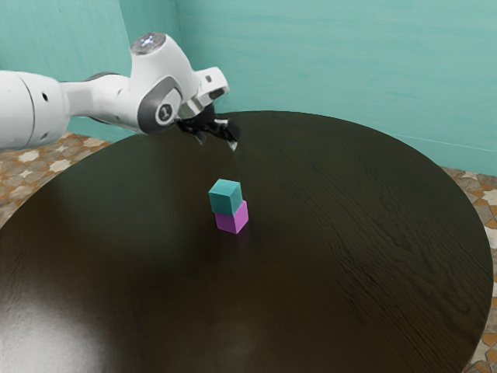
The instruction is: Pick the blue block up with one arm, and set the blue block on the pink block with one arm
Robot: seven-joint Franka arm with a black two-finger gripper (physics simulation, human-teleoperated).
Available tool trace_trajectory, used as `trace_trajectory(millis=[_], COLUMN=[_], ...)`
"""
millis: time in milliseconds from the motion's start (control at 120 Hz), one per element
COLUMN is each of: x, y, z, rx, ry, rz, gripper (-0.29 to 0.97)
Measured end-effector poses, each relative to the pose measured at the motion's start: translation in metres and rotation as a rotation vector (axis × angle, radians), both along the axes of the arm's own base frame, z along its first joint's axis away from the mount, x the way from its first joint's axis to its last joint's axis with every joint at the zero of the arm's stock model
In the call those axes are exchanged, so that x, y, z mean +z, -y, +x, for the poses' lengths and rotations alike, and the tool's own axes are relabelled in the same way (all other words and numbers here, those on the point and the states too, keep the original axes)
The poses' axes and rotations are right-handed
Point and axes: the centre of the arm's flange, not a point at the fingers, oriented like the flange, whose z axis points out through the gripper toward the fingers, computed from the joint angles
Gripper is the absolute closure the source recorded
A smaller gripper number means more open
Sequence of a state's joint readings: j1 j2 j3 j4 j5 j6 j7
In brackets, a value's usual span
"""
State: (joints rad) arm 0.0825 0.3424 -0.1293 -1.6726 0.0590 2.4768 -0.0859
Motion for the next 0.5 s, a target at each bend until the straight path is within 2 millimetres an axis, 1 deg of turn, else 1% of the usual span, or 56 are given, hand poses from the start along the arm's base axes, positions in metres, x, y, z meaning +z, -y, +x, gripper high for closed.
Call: trace_trajectory(millis=[67, 100, 167, 225, 275, 308, 333, 425, 500], x=[0.037, 0.053, 0.085, 0.12, 0.141, 0.145, 0.144, 0.133, 0.126], y=[0.004, 0.006, 0.005, 0.002, 0.001, 0.001, 0.0, -0.001, -0.002], z=[-0.011, -0.016, -0.032, -0.053, -0.072, -0.081, -0.087, -0.1, -0.107], rx=[-0.011, -0.016, -0.016, -0.007, -0.002, 0.0, 0.001, 0.005, 0.007], ry=[0.019, 0.019, -0.007, -0.048, -0.089, -0.123, -0.151, -0.247, -0.301], rz=[0.012, 0.018, 0.033, 0.042, 0.049, 0.053, 0.054, 0.06, 0.062], gripper=[0.03, 0.02, 0.02, 0.01, 0.01, 0.01, 0.01, 0.0, 0.0])
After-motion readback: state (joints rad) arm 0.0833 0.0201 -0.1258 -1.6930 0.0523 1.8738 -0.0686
